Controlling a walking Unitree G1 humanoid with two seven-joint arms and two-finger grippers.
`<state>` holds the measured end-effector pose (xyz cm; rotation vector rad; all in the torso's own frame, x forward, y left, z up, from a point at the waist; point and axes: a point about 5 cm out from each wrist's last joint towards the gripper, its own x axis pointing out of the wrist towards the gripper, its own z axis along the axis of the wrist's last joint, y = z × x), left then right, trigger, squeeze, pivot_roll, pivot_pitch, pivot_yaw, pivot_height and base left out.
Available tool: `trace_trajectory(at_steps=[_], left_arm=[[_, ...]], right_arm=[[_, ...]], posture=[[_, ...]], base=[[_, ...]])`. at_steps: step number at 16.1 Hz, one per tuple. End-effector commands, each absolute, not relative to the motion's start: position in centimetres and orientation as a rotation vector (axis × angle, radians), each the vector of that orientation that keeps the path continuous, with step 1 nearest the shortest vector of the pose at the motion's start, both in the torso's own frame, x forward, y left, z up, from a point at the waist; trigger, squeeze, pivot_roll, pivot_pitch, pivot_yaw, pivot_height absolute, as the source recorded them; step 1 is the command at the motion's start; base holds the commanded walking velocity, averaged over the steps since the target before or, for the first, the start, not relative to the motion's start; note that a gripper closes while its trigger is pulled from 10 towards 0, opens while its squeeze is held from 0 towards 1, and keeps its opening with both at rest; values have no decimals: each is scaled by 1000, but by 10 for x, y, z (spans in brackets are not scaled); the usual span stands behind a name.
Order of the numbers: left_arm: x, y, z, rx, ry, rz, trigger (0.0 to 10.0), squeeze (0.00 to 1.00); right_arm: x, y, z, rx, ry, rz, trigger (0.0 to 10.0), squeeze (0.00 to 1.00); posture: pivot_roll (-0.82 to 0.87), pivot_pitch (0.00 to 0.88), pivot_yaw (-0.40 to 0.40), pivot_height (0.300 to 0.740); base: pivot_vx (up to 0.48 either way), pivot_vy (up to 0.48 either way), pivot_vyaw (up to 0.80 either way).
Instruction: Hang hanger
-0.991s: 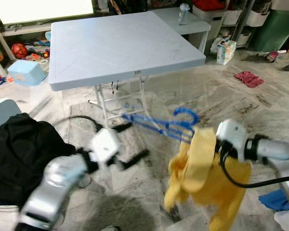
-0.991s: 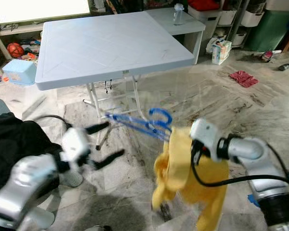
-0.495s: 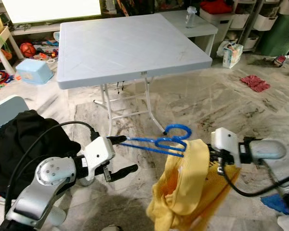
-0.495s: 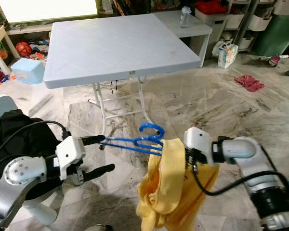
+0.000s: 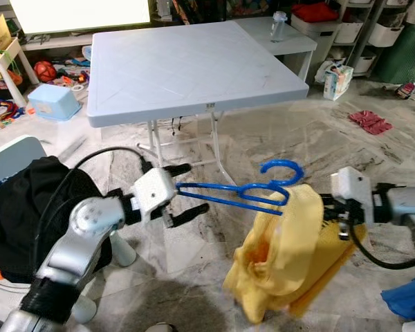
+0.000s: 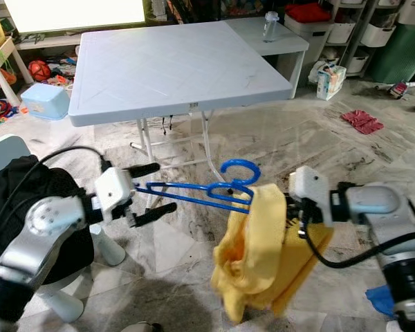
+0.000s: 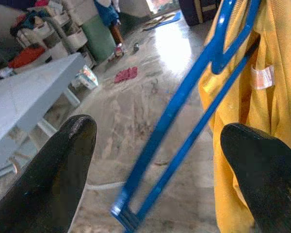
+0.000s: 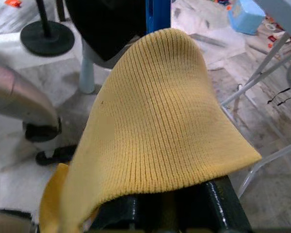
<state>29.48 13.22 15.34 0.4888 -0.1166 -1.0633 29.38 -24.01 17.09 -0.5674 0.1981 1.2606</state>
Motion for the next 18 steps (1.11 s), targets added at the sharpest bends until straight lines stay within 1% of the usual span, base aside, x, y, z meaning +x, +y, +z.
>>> trace_trajectory(at_steps=[1, 3, 4, 5, 6, 7, 8, 9, 10, 11, 12, 13, 14, 15, 16, 17, 18], left_arm=[[297, 121, 154, 512, -116, -1137, 10000, 1000], [303, 112, 152, 520, -103, -1200, 10000, 992], [306, 110, 151, 518, -101, -1207, 10000, 875], [310, 109, 150, 515, -94, -1217, 10000, 325], [317, 106, 147, 503, -75, -1236, 10000, 0], [322, 105, 146, 488, -66, -1235, 10000, 0], [327, 103, 146, 473, -55, -1233, 6980, 0], [337, 103, 146, 485, -33, -1217, 2980, 0], [341, 103, 146, 491, -27, -1210, 1294, 0], [345, 102, 148, 508, -30, -1198, 1490, 0], [348, 99, 150, 523, -39, -1204, 3804, 0], [351, 96, 155, 513, -50, -1219, 3725, 0], [351, 94, 156, 514, -58, -1224, 1725, 0], [351, 90, 157, 514, -60, -1259, 4392, 0], [350, 88, 157, 495, -60, -1283, 9686, 0], [349, 85, 157, 463, -53, -1300, 10000, 0], [349, 85, 155, 468, -48, -1308, 10000, 0]], right_arm=[[297, -242, 186, -621, 159, 1263, 10000, 0], [297, -245, 189, -624, 158, 1264, 10000, 0], [297, -245, 190, -630, 152, 1265, 10000, 0], [298, -244, 191, -635, 137, 1259, 10000, 0], [301, -242, 189, -652, 122, 1246, 10000, 0], [303, -242, 188, -672, 119, 1240, 10000, 0], [306, -243, 187, -693, 110, 1227, 10000, 0], [310, -243, 188, -702, 104, 1216, 10000, 0], [311, -244, 188, -709, 108, 1220, 10000, 0], [312, -246, 189, -744, 120, 1217, 10000, 0], [314, -248, 188, -777, 131, 1209, 10000, 0], [316, -250, 187, -805, 146, 1198, 10000, 0], [318, -251, 187, -849, 142, 1178, 10000, 0], [324, -250, 187, -898, 123, 1130, 10000, 0], [325, -248, 188, -895, 109, 1124, 10000, 0], [328, -246, 189, -888, 83, 1109, 10000, 0], [328, -245, 189, -888, 79, 1112, 10000, 0]], posture=[[13, 20, -10, 740], [1, 21, -6, 740], [-7, 24, -3, 740], [-12, 24, -4, 740], [-18, 26, -4, 740], [-21, 26, -5, 740], [-21, 26, -5, 740], [-25, 26, -4, 740], [-26, 24, -4, 740], [-30, 25, -4, 740], [-30, 25, -4, 740], [-33, 25, -3, 740], [-36, 26, -2, 740], [-38, 29, -1, 740], [-38, 29, -1, 740], [-37, 30, -2, 740], [-34, 31, -4, 740]], base=[[0, 0, 0], [0, 0, 0], [0, 0, 0], [0, 0, 0], [0, 0, 0], [0, 0, 0], [0, 0, 0], [0, 0, 0], [0, 0, 0], [0, 0, 0], [0, 0, 0], [0, 0, 0], [0, 0, 0], [0, 0, 0], [0, 0, 0], [0, 0, 0], [0, 0, 0]])
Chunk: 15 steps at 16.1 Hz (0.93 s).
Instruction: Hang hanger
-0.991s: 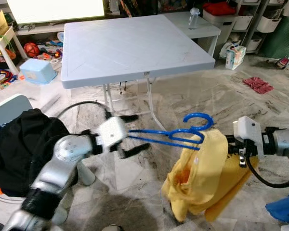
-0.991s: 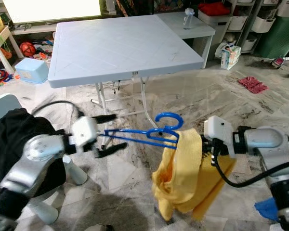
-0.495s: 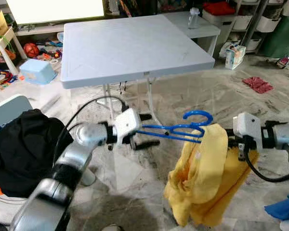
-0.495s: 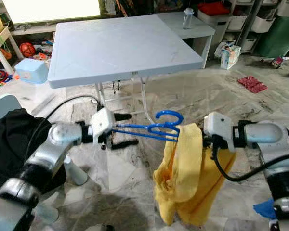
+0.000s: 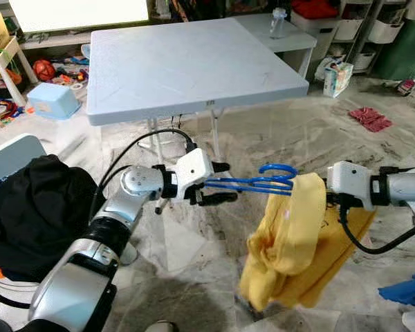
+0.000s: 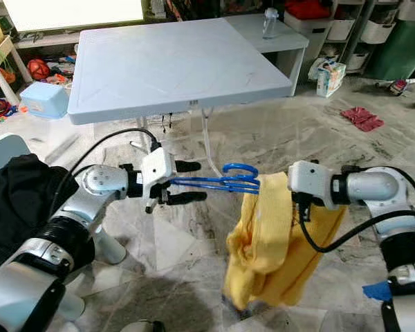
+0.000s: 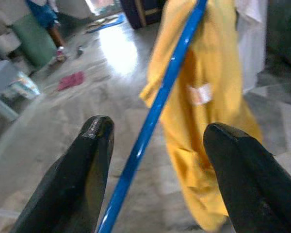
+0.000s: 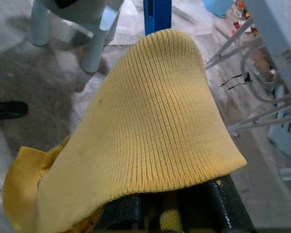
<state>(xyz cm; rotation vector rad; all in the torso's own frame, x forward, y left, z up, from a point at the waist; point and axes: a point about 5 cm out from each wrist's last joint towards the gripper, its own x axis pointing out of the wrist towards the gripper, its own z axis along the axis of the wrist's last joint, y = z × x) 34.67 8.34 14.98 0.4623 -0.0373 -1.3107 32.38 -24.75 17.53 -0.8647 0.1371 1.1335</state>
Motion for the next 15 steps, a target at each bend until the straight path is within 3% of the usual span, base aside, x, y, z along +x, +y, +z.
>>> trace_trajectory(at_steps=[1, 8, 9, 10, 11, 15], left_arm=[[349, 86, 152, 485, -33, -1324, 10000, 0], [353, 90, 146, 548, 33, -1332, 10000, 0], [354, 90, 147, 543, 31, -1331, 8863, 0], [354, 90, 147, 540, 30, -1330, 6824, 0], [354, 90, 148, 537, 28, -1330, 0, 0], [353, 82, 147, 517, 26, -1358, 0, 0]], right_arm=[[329, -245, 188, -894, 78, 1114, 10000, 0], [326, -249, 192, -899, 71, 1187, 10000, 0], [325, -251, 191, -891, 78, 1197, 10000, 0], [324, -251, 191, -891, 78, 1200, 10000, 0], [323, -252, 190, -889, 80, 1201, 10000, 0], [323, -251, 188, -885, 82, 1202, 10000, 0]], posture=[[-32, 31, -6, 740], [-42, 30, -8, 740], [-42, 31, -7, 740], [-42, 31, -6, 740], [-43, 33, -4, 740], [-44, 33, -4, 740]], base=[[0, 0, 0], [0, 0, 0], [0, 0, 0], [0, 0, 0], [0, 0, 0], [0, 0, 0]])
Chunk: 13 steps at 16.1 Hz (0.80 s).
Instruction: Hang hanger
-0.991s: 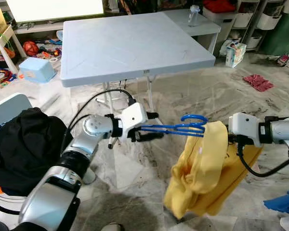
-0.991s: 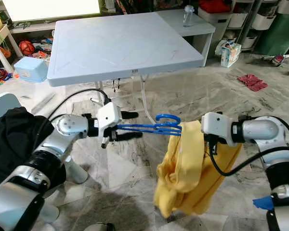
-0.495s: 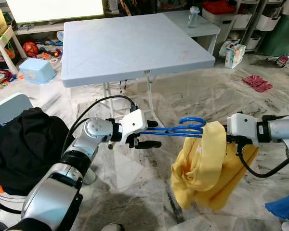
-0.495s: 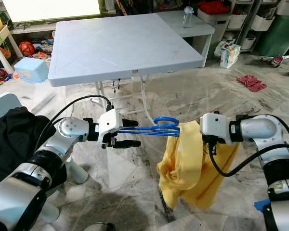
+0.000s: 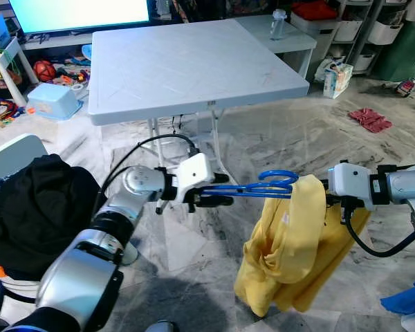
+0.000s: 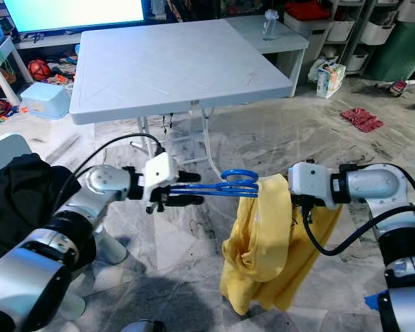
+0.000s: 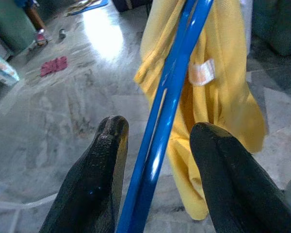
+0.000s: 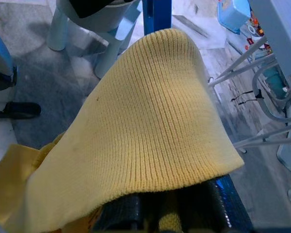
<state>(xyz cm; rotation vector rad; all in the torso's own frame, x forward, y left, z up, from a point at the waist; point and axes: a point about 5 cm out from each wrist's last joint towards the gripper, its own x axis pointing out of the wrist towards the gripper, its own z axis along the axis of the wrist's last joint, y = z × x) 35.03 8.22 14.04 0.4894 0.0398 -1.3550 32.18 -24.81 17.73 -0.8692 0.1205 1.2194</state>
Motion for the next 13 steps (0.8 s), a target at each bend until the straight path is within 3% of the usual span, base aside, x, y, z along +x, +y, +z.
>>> trace_trajectory(at_steps=[1, 13], left_arm=[[352, 81, 146, 517, 30, -1369, 0, 0], [346, 76, 135, 475, 70, -1421, 0, 0]], right_arm=[[324, -251, 188, -883, 82, 1204, 10000, 0], [328, -245, 188, -853, 48, 1180, 10000, 0]], posture=[[-45, 33, -4, 740], [-47, 29, -3, 740]], base=[[0, 0, 0], [0, 0, 0]])
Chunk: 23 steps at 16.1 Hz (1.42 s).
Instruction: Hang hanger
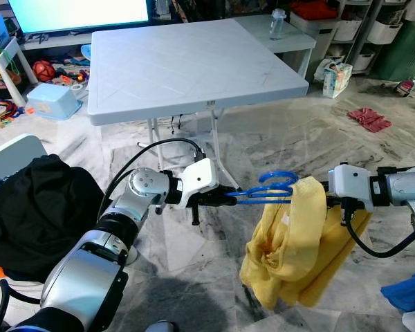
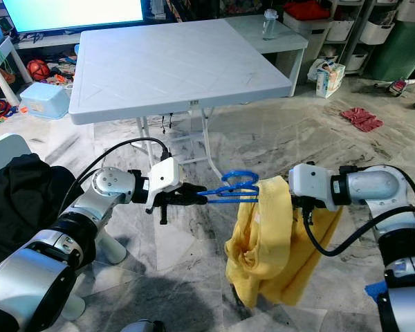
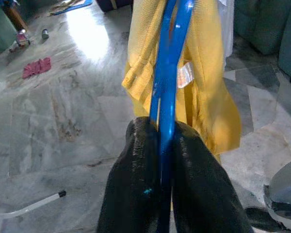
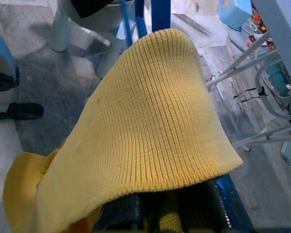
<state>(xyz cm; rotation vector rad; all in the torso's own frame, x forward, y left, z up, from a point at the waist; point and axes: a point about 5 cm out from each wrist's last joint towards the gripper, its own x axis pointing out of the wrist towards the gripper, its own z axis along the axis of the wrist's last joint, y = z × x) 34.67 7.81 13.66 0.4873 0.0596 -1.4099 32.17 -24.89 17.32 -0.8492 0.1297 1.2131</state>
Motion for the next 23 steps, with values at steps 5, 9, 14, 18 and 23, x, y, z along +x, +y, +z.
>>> trace_trajectory(at_steps=[5, 9, 14, 18, 23], left_arm=[[344, 82, 127, 360, 54, -1328, 0, 0], [343, 99, 119, 332, 52, -1242, 0, 0], [342, 111, 114, 298, 57, -1169, 0, 0], [340, 110, 113, 189, 6, -1081, 0, 0], [335, 97, 115, 134, -44, -1051, 0, 0]], right_arm=[[334, -231, 176, -765, 92, 1167, 10000, 1000], [344, -227, 176, -780, 58, 1044, 10000, 1000], [359, -246, 189, -954, 51, 744, 10000, 1000], [358, -244, 180, -884, 26, 707, 10000, 1000], [357, -223, 162, -761, 5, 739, 10000, 1000]], posture=[[-35, 7, -6, 740], [-20, 0, -7, 740], [-20, 0, -2, 740], [-29, 0, 5, 740], [-31, 0, -5, 740]], base=[[0, 0, 0], [0, 0, 0], [0, 0, 0], [0, 0, 0], [0, 0, 0]])
